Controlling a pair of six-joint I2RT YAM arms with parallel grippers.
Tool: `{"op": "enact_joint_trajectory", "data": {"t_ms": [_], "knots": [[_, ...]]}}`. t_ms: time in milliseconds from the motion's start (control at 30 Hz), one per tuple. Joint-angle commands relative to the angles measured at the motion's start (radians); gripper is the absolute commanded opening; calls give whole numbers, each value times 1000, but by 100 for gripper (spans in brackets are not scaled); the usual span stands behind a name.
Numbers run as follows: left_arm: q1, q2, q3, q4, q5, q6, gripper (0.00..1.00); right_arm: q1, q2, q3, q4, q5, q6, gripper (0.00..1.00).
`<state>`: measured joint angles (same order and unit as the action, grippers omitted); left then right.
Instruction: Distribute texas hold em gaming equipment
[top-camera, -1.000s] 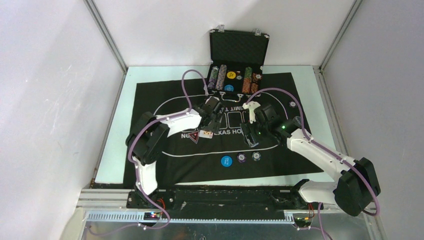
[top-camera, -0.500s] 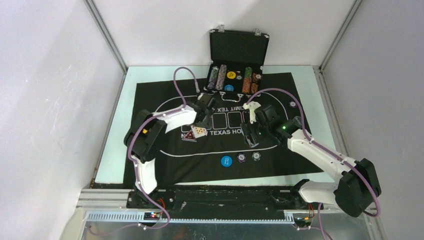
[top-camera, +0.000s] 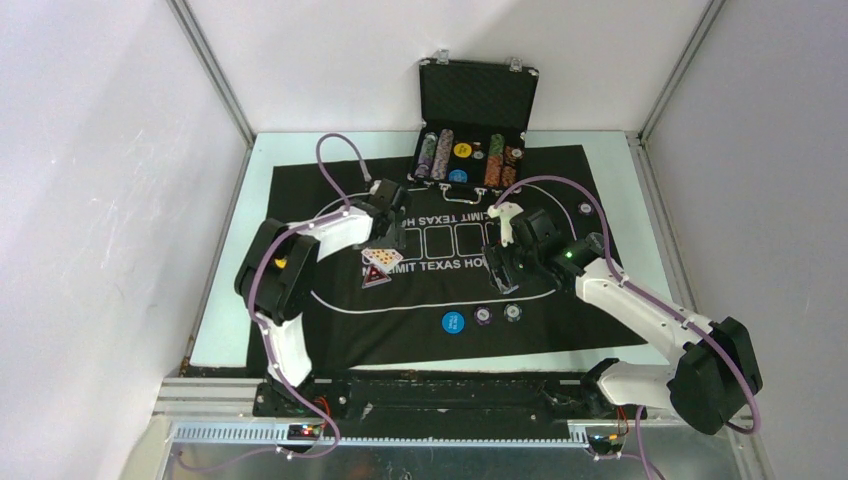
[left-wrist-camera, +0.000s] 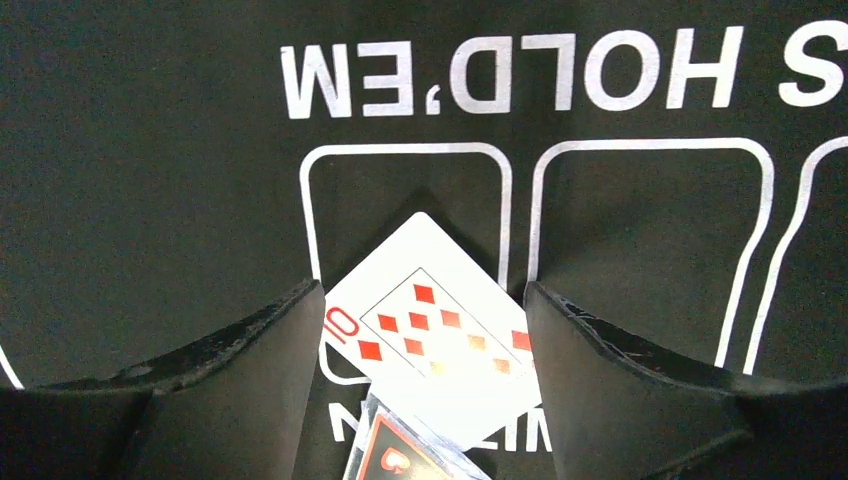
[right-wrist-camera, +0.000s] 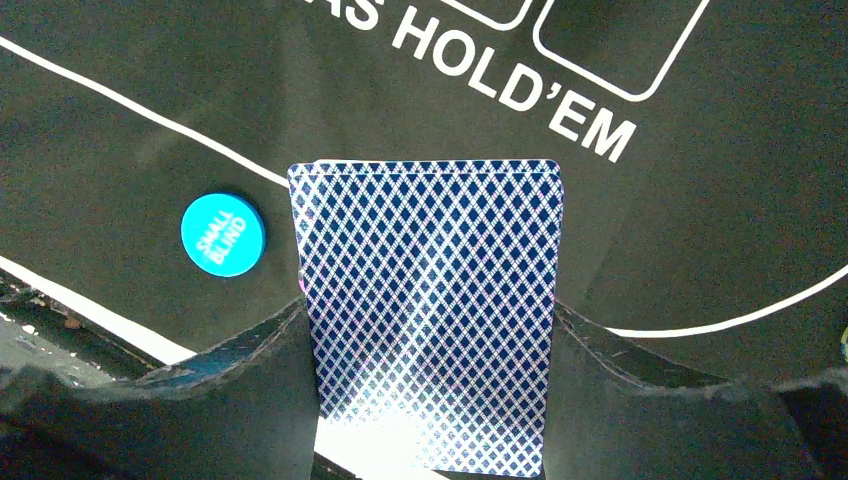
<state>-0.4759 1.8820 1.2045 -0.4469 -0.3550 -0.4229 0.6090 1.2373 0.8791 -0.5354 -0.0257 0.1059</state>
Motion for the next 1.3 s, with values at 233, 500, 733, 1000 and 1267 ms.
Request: {"op": "enact_joint_trajectory", "data": {"t_ms": [233,500,733,1000,1267], "knots": [[26,-144,-158,73,-9,-158,93,-6,-27,9,58,3,9,1],[38,-302,-309,188,52,-246,100,-8,-18,9,61,-2,9,0],[46,-318,-321,209,113,-258,100,-8,-16,9,60,-2,9,1],[55,-290,-335,150,118,-299,100,-11,-10,9,58,-2,8,1],[57,-288,-359,167,129,-329,100,-14,-1,9,61,1,8,1]]}}
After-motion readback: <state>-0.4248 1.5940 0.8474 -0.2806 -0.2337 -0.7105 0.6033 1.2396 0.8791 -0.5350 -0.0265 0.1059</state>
